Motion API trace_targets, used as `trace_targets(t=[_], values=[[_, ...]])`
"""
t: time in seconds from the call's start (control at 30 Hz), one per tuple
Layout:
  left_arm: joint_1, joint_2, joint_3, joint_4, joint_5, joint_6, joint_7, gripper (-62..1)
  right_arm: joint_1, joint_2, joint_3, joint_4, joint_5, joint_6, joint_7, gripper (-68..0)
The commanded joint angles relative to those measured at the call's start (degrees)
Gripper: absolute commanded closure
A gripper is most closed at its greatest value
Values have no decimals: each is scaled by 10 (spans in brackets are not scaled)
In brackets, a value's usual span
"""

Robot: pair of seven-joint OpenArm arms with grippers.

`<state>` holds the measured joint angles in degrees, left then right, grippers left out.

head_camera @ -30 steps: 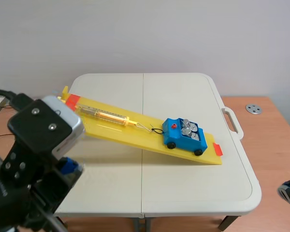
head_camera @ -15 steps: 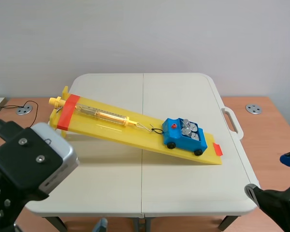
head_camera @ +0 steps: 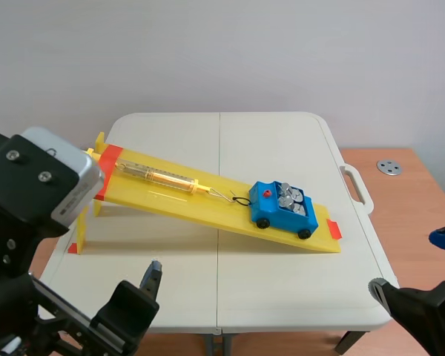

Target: Place the four metal weights on the blue cart on the ramp.

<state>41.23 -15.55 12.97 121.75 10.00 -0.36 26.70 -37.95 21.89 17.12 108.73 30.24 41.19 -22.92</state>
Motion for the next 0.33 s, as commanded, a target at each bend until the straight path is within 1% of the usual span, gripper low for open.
trace_targets(t=[0.0,0.3], values=[[6,6,-14,28,-21,28,-64,-623,16,13,8,56,41,4,79,-661],[6,6,-14,28,-21,28,-78,-623,16,13,8,56,41,4,79,-661]])
